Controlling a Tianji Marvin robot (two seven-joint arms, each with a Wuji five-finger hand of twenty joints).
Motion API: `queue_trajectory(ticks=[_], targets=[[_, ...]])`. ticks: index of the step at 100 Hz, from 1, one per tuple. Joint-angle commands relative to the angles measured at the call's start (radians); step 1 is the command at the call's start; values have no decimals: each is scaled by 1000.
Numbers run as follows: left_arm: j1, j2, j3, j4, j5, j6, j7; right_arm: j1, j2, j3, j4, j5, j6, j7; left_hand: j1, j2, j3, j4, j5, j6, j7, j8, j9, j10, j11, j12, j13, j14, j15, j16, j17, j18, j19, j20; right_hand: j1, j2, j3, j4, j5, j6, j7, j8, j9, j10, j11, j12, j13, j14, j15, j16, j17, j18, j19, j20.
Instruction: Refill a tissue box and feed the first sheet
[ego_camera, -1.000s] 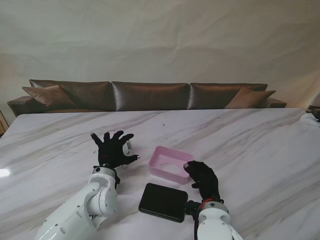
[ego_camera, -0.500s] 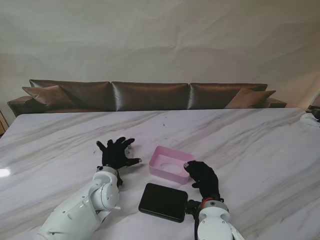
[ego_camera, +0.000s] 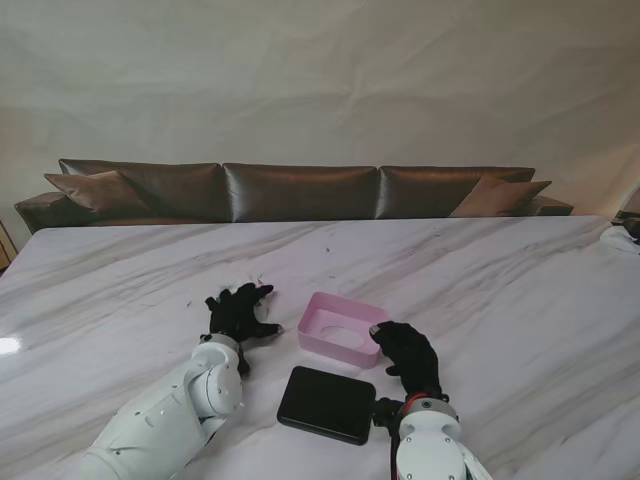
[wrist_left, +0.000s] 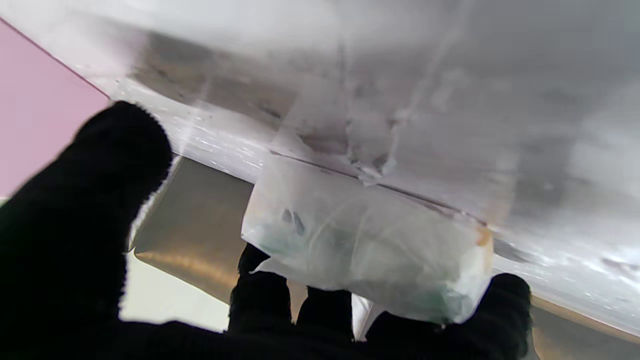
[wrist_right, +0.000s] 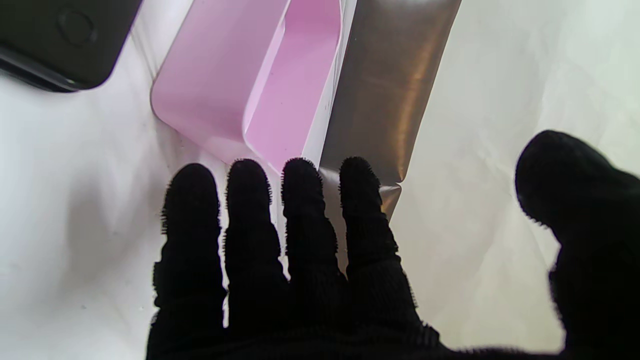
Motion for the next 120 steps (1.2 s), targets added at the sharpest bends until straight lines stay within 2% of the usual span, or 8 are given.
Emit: queue_trajectory(ticks=[1, 28, 60, 66, 73, 80, 99, 120], targets=[[4, -5, 8, 6, -3, 7, -38, -2, -5, -3, 0, 0, 4, 12, 27, -49, 46, 46, -35, 3, 14, 8, -50, 14, -4, 0, 35, 16, 135, 81, 28, -45, 1555, 35, 1, 24, -13, 6, 15, -3, 11, 1, 22, 2, 17, -3, 17, 2, 23, -7, 8, 16, 10, 1], [-9, -1, 31, 32, -6, 7, -75, -3, -5, -8, -4, -5, 7, 12, 158, -61, 179, 110, -78, -136, 118, 59, -37, -118, -15, 1, 90, -54, 261, 243, 176, -217, 1716, 94, 9, 30, -18, 6, 17, -4, 13, 2, 25, -1, 21, 1, 19, 2, 25, -7, 9, 14, 12, 0], [-15, -8, 44, 68, -4, -28, -45, -9, -5, -11, -8, -5, 1, 6, 362, -24, 306, 285, 36, -178, 315, 176, -41, -146, 381, 312, 246, -176, 589, 568, 480, -557, 1950, -6, 16, 37, -24, 7, 23, -6, 17, 3, 31, -3, 22, 4, 24, 2, 28, -6, 10, 13, 13, 0], [-18, -17, 51, 86, 2, -28, -13, -11, -5, -11, -9, -3, -2, 7, 395, -19, 315, 275, 63, -189, 393, 237, -57, -137, 525, 388, 295, -205, 657, 635, 536, -618, 1993, -62, 19, 38, -26, 7, 24, -6, 18, 4, 33, -4, 24, 5, 24, 1, 28, -6, 9, 13, 13, -1], [-19, -23, 54, 98, 1, -33, 8, -14, -5, -10, -10, -3, -3, 7, 478, -89, 336, 178, 96, -207, 522, 346, -30, -135, 622, 441, 362, -216, 700, 765, 583, -669, 2041, -105, 21, 41, -28, 7, 26, -8, 18, 4, 34, -3, 25, 6, 25, 1, 29, -6, 9, 13, 14, -1], [-23, -31, 61, 115, 5, -36, 33, -17, -5, -9, -13, -4, -3, 5, 558, -151, 354, 113, 124, -230, 694, 489, 31, -138, 681, 501, 439, -242, 773, 810, 656, -733, 2061, -56, 23, 43, -30, 7, 28, -8, 19, 5, 36, -4, 26, 7, 26, 1, 30, -5, 10, 14, 15, -1], [-42, -58, 76, 179, 13, -54, 129, -25, -3, -5, -19, -10, -6, 5, 621, -148, 391, 98, 199, -248, 974, 856, 197, -191, 771, 678, 573, -325, 944, 806, 822, -841, 2107, -24, 25, 49, -34, 9, 33, -10, 20, 6, 41, -6, 27, 11, 29, 3, 31, -5, 11, 14, 16, -1], [-22, -48, 38, 125, 25, -61, 149, -27, -3, -3, -20, -9, -8, 3, 631, -143, 405, 94, 230, -223, 1007, 904, 279, -213, 817, 753, 592, -336, 968, 826, 850, -847, 2114, -20, 29, 53, -38, 10, 42, -13, 22, 8, 48, -7, 28, 13, 32, 4, 32, -4, 11, 15, 17, -1]])
